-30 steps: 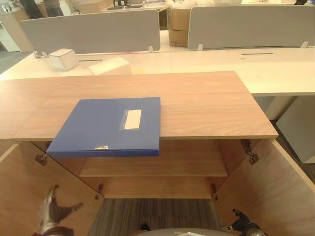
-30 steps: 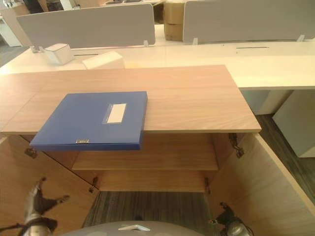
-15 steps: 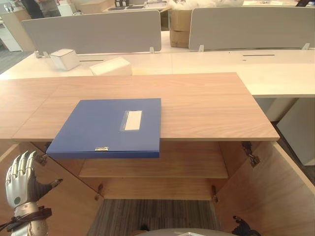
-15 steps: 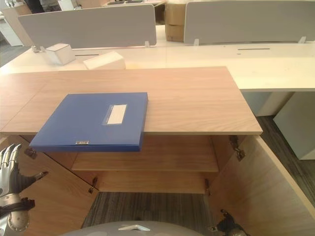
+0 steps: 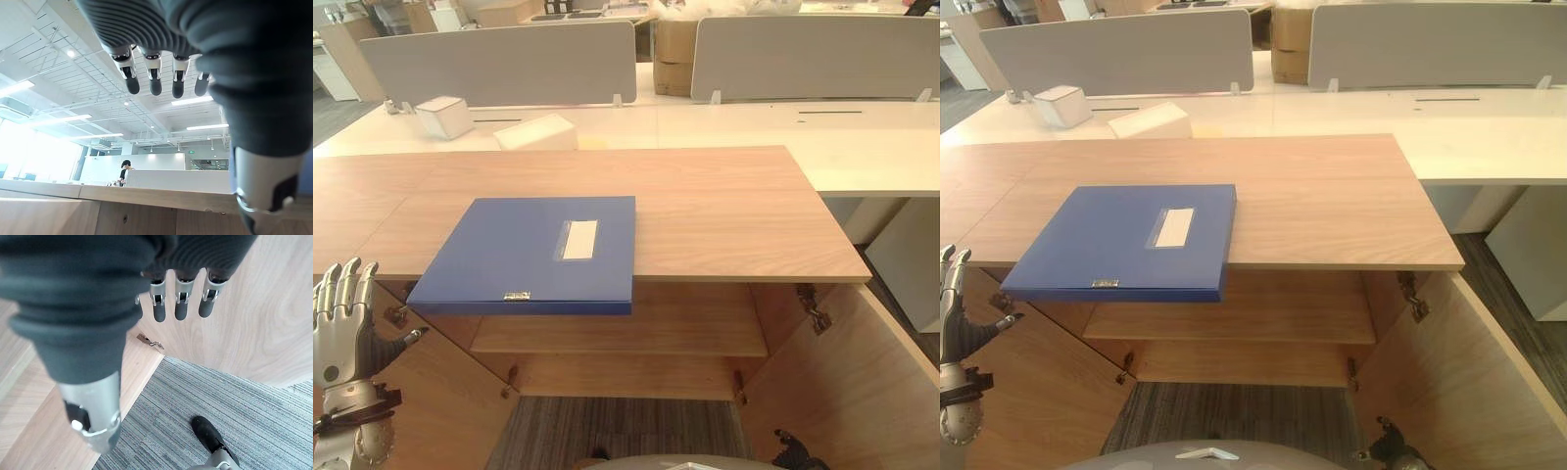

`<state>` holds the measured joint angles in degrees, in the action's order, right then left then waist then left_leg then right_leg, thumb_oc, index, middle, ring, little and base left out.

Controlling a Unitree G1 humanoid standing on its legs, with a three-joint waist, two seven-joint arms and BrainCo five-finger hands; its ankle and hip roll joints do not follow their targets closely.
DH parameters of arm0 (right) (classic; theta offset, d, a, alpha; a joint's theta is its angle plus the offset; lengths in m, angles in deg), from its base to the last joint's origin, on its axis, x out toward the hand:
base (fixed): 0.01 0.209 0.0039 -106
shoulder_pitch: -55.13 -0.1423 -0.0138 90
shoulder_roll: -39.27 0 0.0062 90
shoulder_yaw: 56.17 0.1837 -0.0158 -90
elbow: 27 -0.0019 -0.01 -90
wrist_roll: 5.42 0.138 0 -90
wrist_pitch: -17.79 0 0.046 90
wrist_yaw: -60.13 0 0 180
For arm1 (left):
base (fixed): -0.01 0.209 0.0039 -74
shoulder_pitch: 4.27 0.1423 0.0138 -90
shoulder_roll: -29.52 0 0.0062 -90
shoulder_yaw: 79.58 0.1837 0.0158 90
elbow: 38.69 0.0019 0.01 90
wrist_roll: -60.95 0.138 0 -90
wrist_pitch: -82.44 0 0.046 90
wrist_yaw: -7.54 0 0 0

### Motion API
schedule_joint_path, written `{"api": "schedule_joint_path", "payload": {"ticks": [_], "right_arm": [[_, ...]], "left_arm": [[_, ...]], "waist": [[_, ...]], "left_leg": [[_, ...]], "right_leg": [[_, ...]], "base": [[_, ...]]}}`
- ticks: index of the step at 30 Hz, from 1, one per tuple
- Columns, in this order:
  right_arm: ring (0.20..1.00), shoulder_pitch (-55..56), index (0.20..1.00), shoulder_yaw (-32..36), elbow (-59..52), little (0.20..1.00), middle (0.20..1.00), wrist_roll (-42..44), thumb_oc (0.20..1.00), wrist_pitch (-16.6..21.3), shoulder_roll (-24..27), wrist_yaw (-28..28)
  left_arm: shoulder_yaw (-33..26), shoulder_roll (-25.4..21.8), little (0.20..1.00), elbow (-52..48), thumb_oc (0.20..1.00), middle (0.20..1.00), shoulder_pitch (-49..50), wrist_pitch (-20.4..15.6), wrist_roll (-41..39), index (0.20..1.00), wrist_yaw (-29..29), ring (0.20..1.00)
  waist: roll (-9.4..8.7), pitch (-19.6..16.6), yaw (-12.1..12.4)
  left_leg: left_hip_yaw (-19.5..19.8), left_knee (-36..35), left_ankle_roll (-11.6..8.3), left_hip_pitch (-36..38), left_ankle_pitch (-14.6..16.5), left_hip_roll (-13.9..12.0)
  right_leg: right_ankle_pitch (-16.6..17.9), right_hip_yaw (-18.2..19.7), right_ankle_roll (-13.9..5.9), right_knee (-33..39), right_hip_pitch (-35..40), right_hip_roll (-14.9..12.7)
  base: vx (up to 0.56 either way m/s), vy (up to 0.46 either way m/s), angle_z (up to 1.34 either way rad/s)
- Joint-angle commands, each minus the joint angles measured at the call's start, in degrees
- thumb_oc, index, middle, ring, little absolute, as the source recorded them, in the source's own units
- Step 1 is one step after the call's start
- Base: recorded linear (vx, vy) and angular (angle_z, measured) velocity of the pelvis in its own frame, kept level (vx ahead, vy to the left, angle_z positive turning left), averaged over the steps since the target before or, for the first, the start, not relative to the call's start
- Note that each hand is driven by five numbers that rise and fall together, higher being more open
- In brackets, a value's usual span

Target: Put the empty folder in the office cabinet

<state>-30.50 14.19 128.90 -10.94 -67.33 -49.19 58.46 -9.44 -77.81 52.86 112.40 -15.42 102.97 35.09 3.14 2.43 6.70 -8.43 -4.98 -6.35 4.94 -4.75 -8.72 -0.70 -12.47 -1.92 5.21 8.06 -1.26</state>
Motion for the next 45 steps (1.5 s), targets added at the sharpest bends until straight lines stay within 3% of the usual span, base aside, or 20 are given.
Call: {"api": "schedule_joint_path", "payload": {"ticks": [1, 31, 37, 44, 45], "right_arm": [[1.000, -3.9, 1.000, -0.6, 1.6, 1.000, 1.000, 1.4, 1.000, 1.3, -0.6, 0.9], [1.000, -4.6, 1.000, -0.3, 1.8, 1.000, 1.000, 3.3, 1.000, 1.4, -0.8, 2.5], [1.000, -4.6, 1.000, -0.2, 1.4, 1.000, 1.000, 3.6, 1.000, 1.4, -0.6, 2.6], [1.000, -4.8, 1.000, -0.4, 1.6, 1.000, 1.000, 4.1, 1.000, 1.6, -1.0, 3.2], [1.000, -4.8, 1.000, -0.5, 1.6, 1.000, 1.000, 4.1, 1.000, 1.6, -1.0, 3.3]], "left_arm": [[-1.3, -5.4, 1.000, -2.1, 1.000, 1.000, -2.4, -1.2, 1.9, 1.000, 1.8, 1.000], [13.1, -7.1, 1.000, -2.3, 1.000, 1.000, -8.5, -5.4, -4.0, 1.000, -4.3, 1.000], [14.4, -7.3, 1.000, -1.7, 1.000, 1.000, -9.1, -5.4, -4.2, 1.000, -4.6, 1.000], [19.9, -8.9, 1.000, 2.1, 1.000, 1.000, -13.5, -5.1, -3.6, 1.000, -5.4, 1.000], [20.2, -9.1, 0.671, 2.6, 0.671, 0.671, -13.8, -4.9, -3.4, 0.671, -5.3, 0.671]], "waist": [[-1.68, -0.5, -0.4], [-1.19, -0.8, -2.7], [-1.17, -0.7, -2.9], [-0.96, -0.9, -4.4], [-0.99, -0.9, -4.5]], "left_leg": [[1.2, 0.0, -3.97, -0.8, 0.3, -5.2], [0.7, 0.0, -3.58, 0.9, 1.1, -5.0], [0.6, 0.0, -3.57, 1.0, 1.1, -5.0], [-0.1, 0.0, -3.56, 1.5, 1.6, -4.9], [-0.1, 0.0, -3.54, 1.5, 1.6, -4.9]], "right_leg": [[0.0, 0.2, -5.50, -0.2, 0.7, -6.0], [0.0, 1.2, -5.52, -0.2, 1.5, -5.8], [0.0, 1.4, -5.54, -0.2, 1.4, -5.8], [0.0, 2.1, -5.57, -0.2, 1.3, -5.8], [0.1, 2.3, -5.59, -0.2, 1.2, -5.8]], "base": [[0.00, 0.001, -0.05], [0.00, 0.000, -0.01], [0.00, 0.000, -0.01], [0.02, 0.003, -0.05], [0.00, 0.006, -0.09]]}}
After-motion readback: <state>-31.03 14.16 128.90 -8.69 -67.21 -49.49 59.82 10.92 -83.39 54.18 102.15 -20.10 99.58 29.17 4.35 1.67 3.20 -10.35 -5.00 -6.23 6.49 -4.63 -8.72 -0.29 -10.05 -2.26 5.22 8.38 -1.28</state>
